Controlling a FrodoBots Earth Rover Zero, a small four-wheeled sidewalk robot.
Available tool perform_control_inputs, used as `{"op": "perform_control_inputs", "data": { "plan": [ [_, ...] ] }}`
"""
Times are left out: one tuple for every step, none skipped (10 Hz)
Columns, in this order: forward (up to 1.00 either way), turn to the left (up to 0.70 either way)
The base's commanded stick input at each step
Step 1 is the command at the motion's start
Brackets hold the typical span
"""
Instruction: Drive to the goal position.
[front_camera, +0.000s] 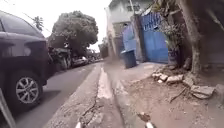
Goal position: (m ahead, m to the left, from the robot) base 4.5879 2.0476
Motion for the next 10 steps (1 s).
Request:
{"op": "perform_control_inputs", "data": {
  "plan": [
    [0.04,0.00],
    [0.05,0.00],
    [0.04,0.00],
    [0.05,0.00],
    [0.04,0.00],
    [0.04,0.00],
    [0.04,0.00],
    [0.04,0.00],
    [0.04,0.00],
    [0.04,0.00]
  ]
}}
